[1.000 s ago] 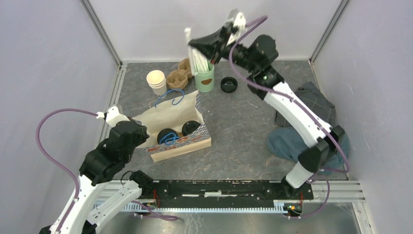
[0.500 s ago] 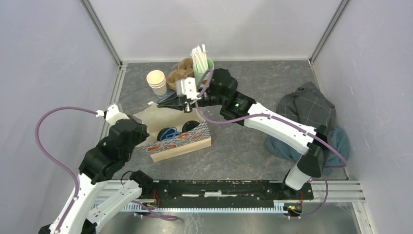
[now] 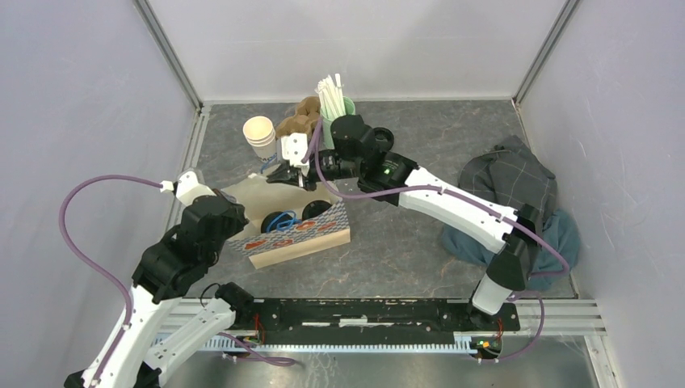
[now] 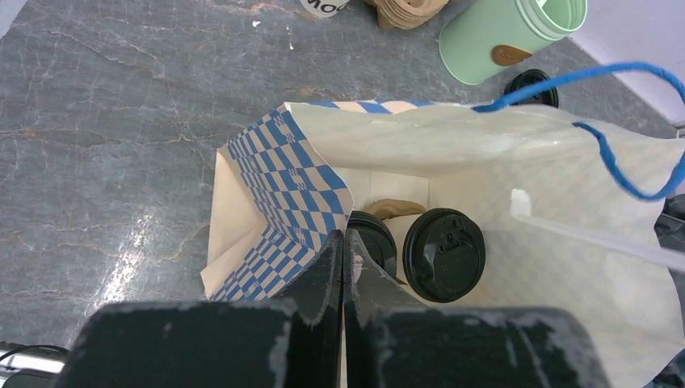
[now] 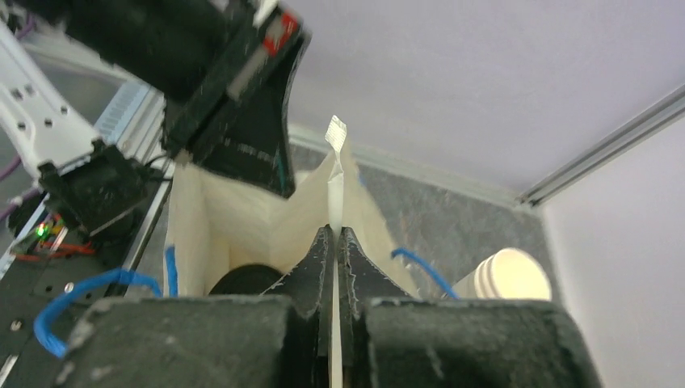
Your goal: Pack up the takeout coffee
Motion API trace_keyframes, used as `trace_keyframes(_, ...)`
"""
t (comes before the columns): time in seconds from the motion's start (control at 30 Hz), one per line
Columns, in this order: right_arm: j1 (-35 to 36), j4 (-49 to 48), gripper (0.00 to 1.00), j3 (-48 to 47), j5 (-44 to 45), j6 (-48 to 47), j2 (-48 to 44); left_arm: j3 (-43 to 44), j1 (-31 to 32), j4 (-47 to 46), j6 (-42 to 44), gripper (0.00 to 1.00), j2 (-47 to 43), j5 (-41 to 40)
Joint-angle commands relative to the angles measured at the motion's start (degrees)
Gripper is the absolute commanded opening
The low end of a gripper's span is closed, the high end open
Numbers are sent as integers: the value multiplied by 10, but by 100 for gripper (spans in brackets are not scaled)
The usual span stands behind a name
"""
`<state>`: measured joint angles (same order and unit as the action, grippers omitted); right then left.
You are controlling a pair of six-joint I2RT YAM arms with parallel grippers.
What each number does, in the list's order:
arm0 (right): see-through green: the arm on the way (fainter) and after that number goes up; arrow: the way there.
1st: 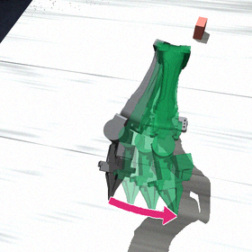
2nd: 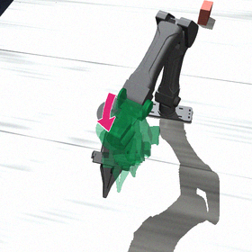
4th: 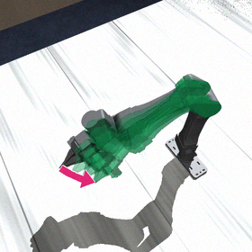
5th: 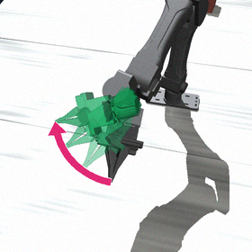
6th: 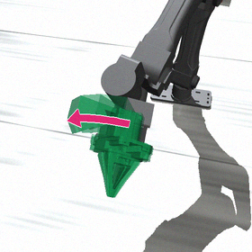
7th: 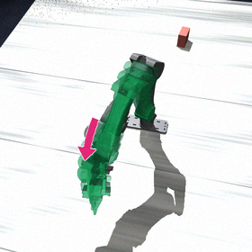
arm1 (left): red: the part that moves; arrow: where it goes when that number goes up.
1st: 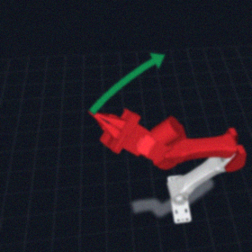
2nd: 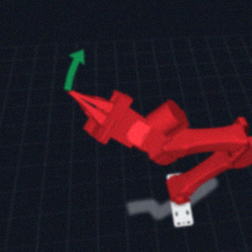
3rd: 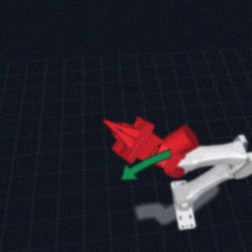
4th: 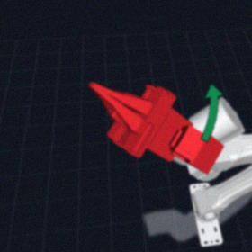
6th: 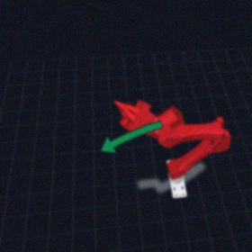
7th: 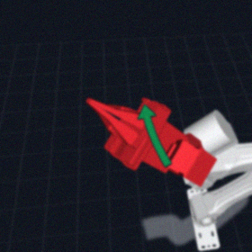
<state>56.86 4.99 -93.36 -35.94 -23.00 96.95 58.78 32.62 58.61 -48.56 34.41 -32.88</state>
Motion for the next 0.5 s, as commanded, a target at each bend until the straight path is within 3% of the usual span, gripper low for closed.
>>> trace_keyframes(0.0, 6, -45, 0, -66, 13, 38, -44, 11, 2, -19, -4, 2, -6, -14)
trace_keyframes(0.17, 5, -99, 0, 31, 32, 13, -84, 11, 2, -15, -6, 2, -7, -11)
trace_keyframes(0.37, 7, -88, 0, 1, 9, 29, -36, 12, 2, -13, -7, 2, -4, -7)
trace_keyframes(0.47, 7, -120, 0, 39, 28, 10, -26, 16, 2, -12, -5, 2, 4, -5)
